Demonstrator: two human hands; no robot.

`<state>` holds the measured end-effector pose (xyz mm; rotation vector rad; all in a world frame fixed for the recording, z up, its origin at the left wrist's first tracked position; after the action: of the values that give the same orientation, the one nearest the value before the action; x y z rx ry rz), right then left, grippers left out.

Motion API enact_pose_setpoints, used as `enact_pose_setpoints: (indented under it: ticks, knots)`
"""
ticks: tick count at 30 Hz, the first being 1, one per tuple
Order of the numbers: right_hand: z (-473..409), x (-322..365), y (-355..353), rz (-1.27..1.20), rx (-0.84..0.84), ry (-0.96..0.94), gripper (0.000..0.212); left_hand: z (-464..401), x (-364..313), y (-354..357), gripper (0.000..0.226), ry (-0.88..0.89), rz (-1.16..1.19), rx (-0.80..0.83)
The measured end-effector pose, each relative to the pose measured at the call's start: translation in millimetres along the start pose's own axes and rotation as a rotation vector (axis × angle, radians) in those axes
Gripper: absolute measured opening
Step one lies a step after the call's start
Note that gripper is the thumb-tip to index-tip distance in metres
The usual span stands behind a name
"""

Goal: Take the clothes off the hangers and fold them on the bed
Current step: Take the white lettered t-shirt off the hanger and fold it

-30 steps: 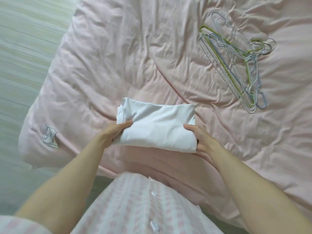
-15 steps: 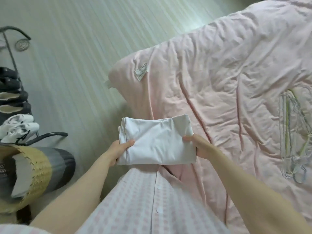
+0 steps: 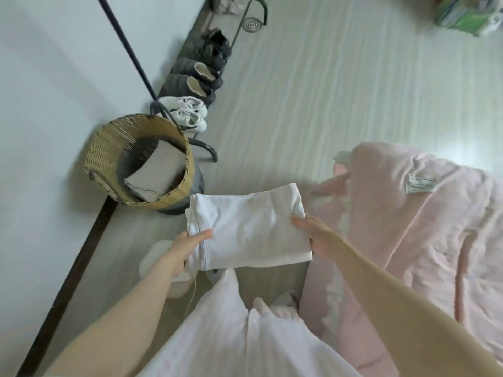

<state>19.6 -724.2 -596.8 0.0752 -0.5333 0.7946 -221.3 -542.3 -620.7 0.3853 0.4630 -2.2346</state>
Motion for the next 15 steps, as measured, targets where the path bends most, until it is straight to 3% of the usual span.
enact_pose_setpoints:
  ticks: [4, 10, 15]
  knots:
    - [-22.4, 47.9, 103.6, 0.118, 0.052, 0.011, 0.037, -22.0, -16.3, -77.0, 0.040, -0.031, 0.184, -0.088]
    - [-55.4, 123.3, 218.0, 0.405, 0.086, -0.102, 0.046, -59.1, -38.2, -159.9, 0.027, 0.011, 0.354, -0.275]
    - [-92.2, 197.8, 292.6, 0.697, 0.137, -0.260, 0.041, -100.3, -70.4, -196.1, 0.045, 0.012, 0.448, -0.405]
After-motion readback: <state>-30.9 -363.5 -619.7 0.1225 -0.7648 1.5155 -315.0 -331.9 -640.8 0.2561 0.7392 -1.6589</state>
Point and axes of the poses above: each hand's wrist, its own z-axis away from the middle knuckle, its own y-axis out of the palm, x = y × z, the point moved 5 cm from there along -z, towards the middle knuckle, and after that the axes turned 9 degrees about -x, right-handed, at the moved point
